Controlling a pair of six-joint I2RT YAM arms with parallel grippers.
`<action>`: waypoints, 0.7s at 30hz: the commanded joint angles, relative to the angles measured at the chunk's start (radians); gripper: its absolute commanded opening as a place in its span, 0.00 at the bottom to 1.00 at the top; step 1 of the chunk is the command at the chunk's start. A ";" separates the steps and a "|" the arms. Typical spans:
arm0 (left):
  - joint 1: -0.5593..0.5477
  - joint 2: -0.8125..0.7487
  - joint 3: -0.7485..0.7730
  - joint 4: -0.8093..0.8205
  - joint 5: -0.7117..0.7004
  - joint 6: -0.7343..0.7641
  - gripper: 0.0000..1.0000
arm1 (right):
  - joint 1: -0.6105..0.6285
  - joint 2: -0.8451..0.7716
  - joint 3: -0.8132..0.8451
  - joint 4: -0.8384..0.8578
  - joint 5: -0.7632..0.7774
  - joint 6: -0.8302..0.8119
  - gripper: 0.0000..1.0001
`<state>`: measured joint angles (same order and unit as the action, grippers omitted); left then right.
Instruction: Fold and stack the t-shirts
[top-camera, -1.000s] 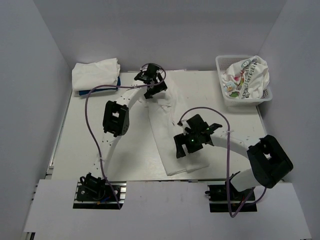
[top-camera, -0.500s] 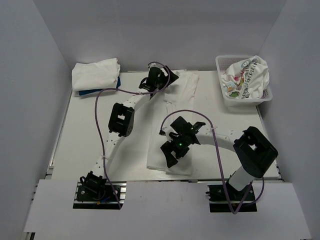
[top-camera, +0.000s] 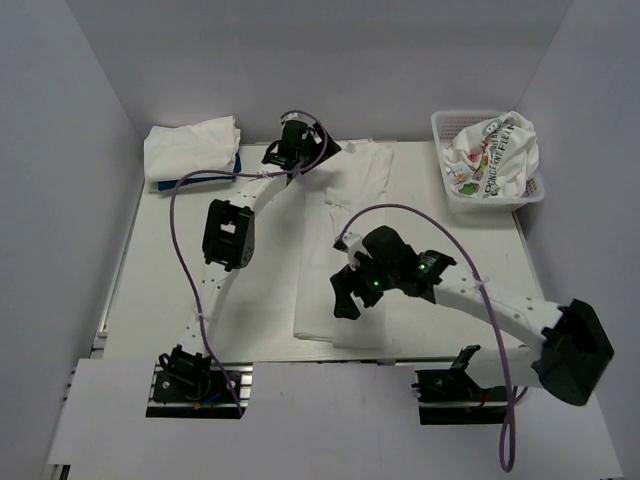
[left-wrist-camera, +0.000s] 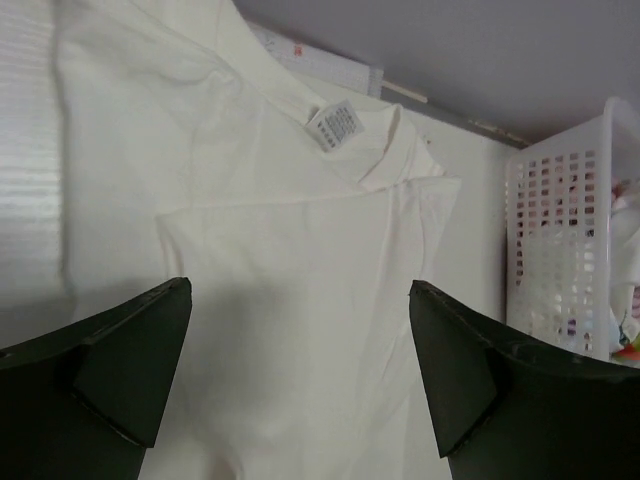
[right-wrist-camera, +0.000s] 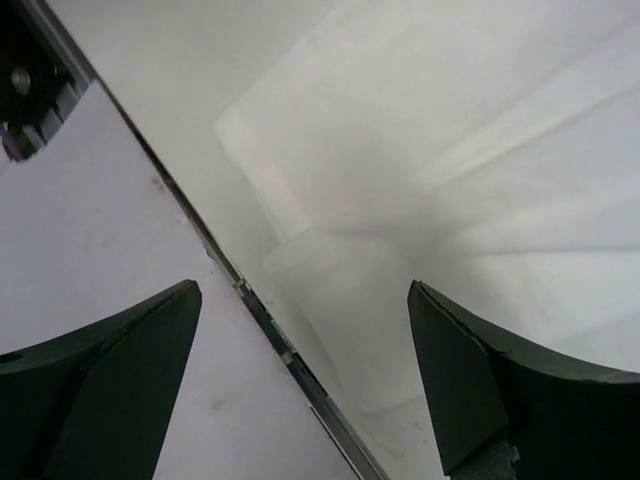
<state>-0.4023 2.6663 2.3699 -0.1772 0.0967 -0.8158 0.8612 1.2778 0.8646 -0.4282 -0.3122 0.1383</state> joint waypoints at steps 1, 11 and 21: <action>0.005 -0.310 -0.079 -0.155 -0.011 0.121 0.99 | -0.002 -0.118 -0.056 0.002 0.162 0.136 0.90; -0.073 -1.084 -1.192 -0.341 0.044 0.149 0.99 | -0.007 -0.346 -0.355 -0.063 0.176 0.492 0.90; -0.228 -1.321 -1.649 -0.433 0.192 -0.014 0.99 | -0.008 -0.380 -0.427 -0.038 0.177 0.609 0.90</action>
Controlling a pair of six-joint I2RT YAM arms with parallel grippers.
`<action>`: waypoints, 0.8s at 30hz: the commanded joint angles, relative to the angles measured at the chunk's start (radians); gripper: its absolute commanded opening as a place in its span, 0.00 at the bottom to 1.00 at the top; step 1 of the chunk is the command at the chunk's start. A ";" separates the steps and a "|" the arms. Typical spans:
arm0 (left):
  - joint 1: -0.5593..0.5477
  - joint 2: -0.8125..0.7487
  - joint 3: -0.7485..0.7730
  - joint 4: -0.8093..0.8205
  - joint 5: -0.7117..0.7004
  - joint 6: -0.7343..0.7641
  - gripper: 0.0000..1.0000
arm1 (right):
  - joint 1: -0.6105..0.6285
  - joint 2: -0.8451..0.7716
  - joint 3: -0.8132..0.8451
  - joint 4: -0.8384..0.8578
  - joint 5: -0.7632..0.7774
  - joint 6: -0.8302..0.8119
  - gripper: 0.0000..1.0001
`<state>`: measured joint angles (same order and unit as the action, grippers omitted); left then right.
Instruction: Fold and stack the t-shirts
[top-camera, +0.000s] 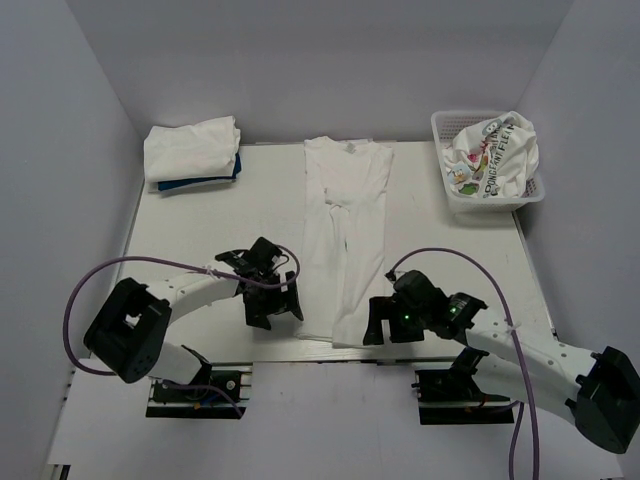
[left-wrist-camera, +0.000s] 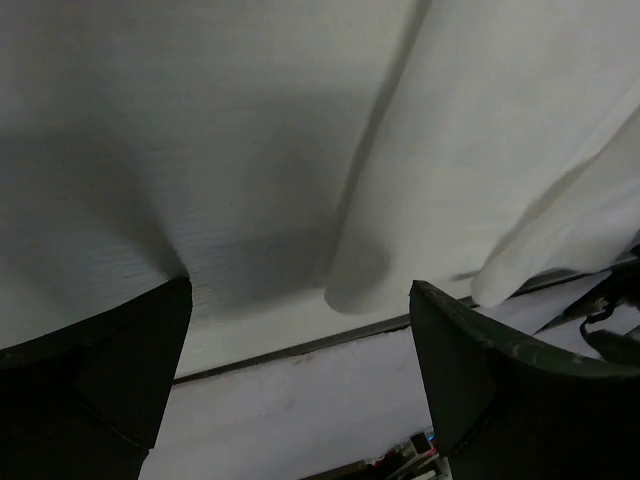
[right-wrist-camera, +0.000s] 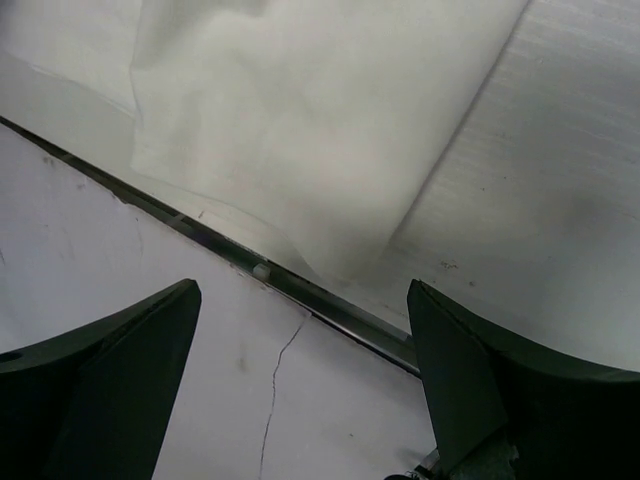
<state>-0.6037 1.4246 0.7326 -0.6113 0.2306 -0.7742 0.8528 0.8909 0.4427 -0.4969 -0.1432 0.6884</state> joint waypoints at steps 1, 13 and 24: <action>-0.037 -0.079 -0.012 0.001 0.067 -0.056 0.99 | 0.000 0.020 0.001 0.035 0.005 0.068 0.90; -0.171 0.022 -0.074 0.054 0.139 -0.094 0.67 | -0.003 0.215 0.074 0.011 -0.009 0.053 0.74; -0.231 0.178 0.016 0.051 0.093 -0.071 0.09 | 0.005 0.309 0.122 0.012 -0.076 -0.003 0.13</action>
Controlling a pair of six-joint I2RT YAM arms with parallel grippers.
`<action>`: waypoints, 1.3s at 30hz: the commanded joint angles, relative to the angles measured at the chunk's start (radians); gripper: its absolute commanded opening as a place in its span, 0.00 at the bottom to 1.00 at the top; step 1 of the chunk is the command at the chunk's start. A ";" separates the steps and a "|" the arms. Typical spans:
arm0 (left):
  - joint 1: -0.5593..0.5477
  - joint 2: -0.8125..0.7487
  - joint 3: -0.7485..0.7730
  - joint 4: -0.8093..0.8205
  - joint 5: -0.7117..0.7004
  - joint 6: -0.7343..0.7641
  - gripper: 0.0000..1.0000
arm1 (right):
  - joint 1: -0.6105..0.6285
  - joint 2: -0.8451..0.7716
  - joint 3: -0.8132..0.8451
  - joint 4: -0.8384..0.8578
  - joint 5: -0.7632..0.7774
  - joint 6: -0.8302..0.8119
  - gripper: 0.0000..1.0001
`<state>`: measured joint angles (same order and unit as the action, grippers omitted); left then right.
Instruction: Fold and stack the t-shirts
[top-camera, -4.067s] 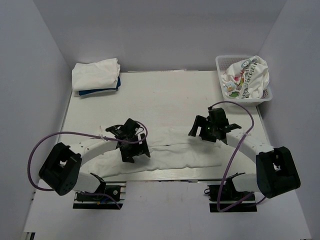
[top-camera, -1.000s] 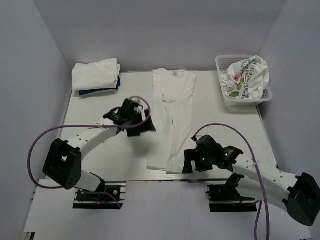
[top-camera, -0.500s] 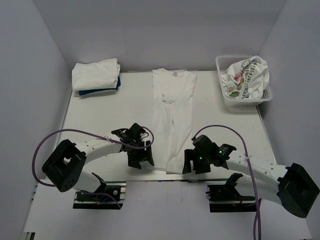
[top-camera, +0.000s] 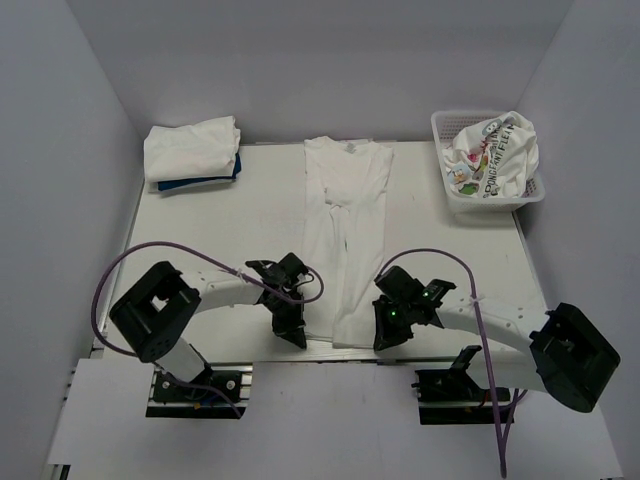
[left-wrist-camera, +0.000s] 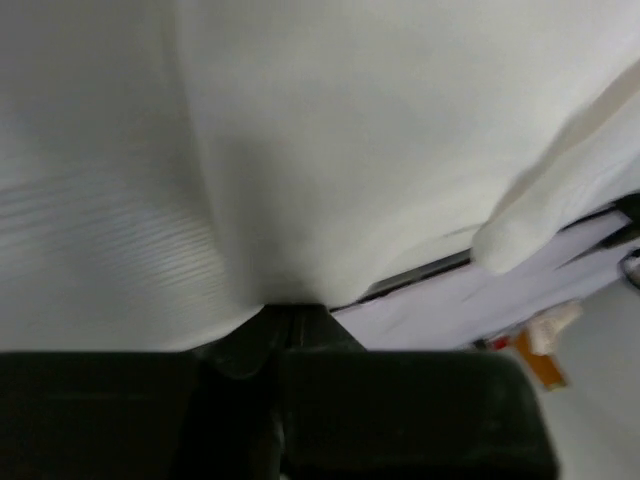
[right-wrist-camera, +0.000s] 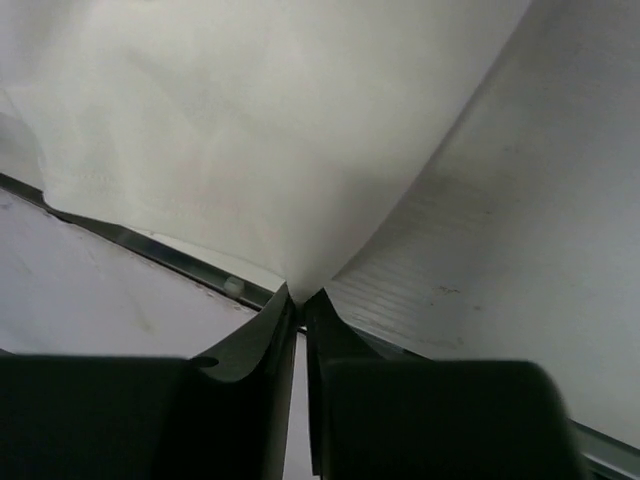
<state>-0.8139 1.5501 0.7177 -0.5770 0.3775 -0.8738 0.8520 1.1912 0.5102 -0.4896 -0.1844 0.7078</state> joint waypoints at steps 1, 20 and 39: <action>-0.021 0.065 0.041 0.005 -0.054 0.038 0.02 | 0.004 0.007 0.057 0.008 -0.038 -0.028 0.10; -0.039 -0.182 0.146 -0.107 -0.333 0.015 0.00 | 0.001 -0.076 0.125 -0.029 0.043 -0.045 0.00; -0.031 0.008 0.118 -0.133 -0.275 -0.001 0.85 | -0.024 -0.028 0.237 -0.076 0.115 -0.083 0.00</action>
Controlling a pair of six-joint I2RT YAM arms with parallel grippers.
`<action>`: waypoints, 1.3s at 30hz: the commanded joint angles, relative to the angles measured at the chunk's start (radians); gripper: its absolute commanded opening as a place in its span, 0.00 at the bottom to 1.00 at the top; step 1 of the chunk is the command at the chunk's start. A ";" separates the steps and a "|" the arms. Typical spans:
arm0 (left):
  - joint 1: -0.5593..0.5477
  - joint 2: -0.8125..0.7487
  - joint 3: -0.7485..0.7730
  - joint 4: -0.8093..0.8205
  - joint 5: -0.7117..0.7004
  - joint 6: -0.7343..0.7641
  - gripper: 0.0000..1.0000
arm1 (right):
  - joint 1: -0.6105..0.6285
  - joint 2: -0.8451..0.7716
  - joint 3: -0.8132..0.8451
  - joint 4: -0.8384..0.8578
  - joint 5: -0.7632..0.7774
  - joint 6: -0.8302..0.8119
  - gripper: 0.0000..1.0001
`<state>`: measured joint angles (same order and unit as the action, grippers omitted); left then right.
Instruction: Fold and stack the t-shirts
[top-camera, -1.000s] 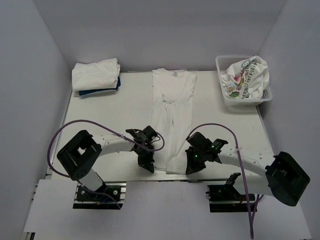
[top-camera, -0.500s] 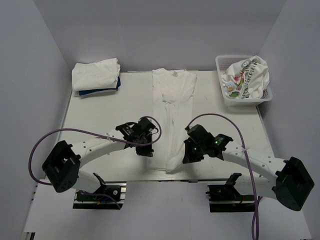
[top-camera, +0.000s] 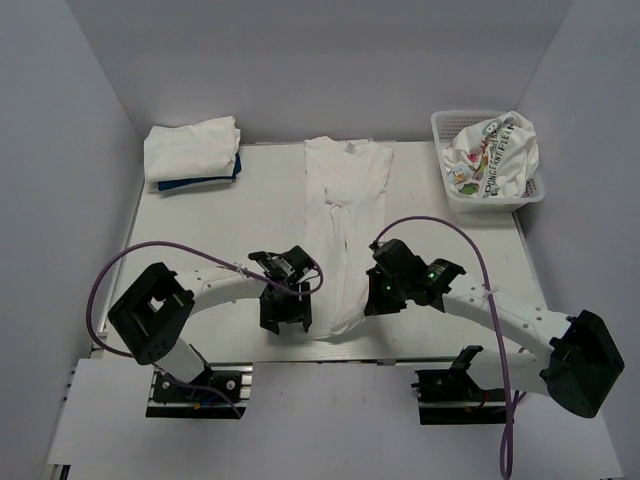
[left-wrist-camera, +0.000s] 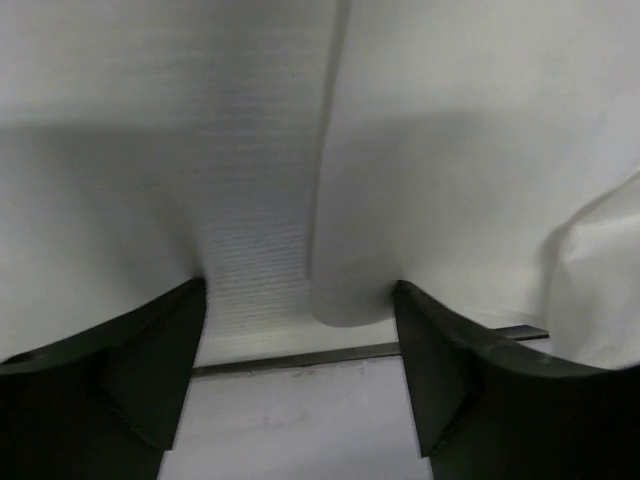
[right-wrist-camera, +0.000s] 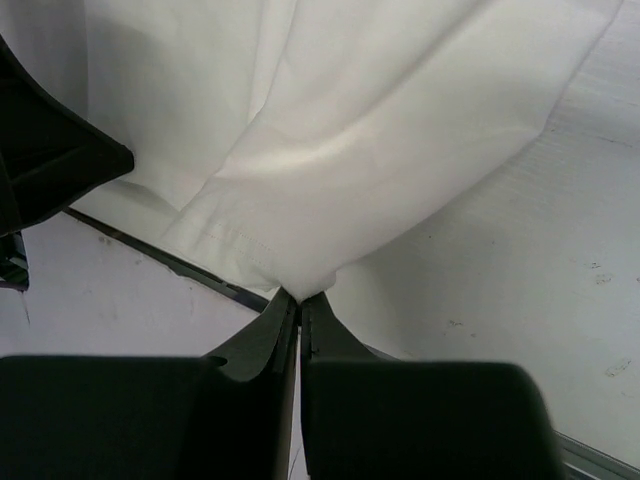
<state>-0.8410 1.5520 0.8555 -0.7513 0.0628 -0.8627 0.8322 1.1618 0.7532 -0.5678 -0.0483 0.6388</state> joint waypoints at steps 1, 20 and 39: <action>-0.004 0.006 -0.019 0.055 0.049 -0.012 0.79 | -0.002 -0.002 -0.005 0.003 -0.019 -0.017 0.00; -0.023 -0.141 -0.065 -0.051 0.207 -0.058 0.00 | -0.001 -0.146 -0.133 -0.060 -0.159 0.025 0.00; 0.118 0.141 0.485 -0.212 -0.115 -0.031 0.00 | -0.132 0.145 0.231 -0.112 0.217 0.009 0.00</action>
<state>-0.7689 1.6466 1.2442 -0.9249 0.0620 -0.8944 0.7452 1.2533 0.8871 -0.6754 0.0498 0.6662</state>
